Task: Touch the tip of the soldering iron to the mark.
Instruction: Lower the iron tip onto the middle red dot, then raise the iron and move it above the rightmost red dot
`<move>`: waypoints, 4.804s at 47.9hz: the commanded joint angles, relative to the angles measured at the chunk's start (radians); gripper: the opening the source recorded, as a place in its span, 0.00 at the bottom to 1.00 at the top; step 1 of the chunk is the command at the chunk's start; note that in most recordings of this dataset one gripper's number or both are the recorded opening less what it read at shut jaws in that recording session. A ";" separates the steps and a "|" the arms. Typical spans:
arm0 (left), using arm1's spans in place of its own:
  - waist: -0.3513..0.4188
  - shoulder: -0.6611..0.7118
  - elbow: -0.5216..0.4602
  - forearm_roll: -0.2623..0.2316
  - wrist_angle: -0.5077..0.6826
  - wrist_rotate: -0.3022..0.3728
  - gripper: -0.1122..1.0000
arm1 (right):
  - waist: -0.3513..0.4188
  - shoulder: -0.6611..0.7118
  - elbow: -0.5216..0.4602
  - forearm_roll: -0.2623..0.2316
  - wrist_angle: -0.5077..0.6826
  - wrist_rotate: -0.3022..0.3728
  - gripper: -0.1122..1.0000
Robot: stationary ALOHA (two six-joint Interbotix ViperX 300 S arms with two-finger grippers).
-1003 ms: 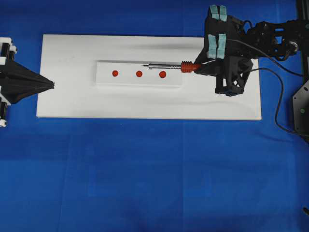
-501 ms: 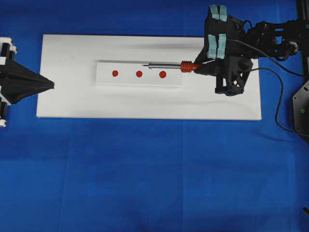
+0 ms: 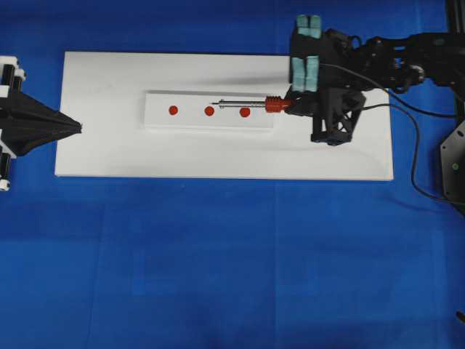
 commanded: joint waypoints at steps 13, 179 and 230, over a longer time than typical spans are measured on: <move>-0.002 0.008 -0.011 0.002 -0.009 -0.002 0.10 | 0.002 0.115 -0.041 -0.002 -0.038 -0.002 0.16; -0.002 0.006 -0.012 0.002 -0.011 0.000 0.10 | 0.017 -0.107 -0.146 -0.281 0.233 0.225 0.16; -0.002 0.009 -0.011 0.000 -0.020 -0.002 0.10 | 0.017 -0.299 0.021 -0.282 0.249 0.239 0.16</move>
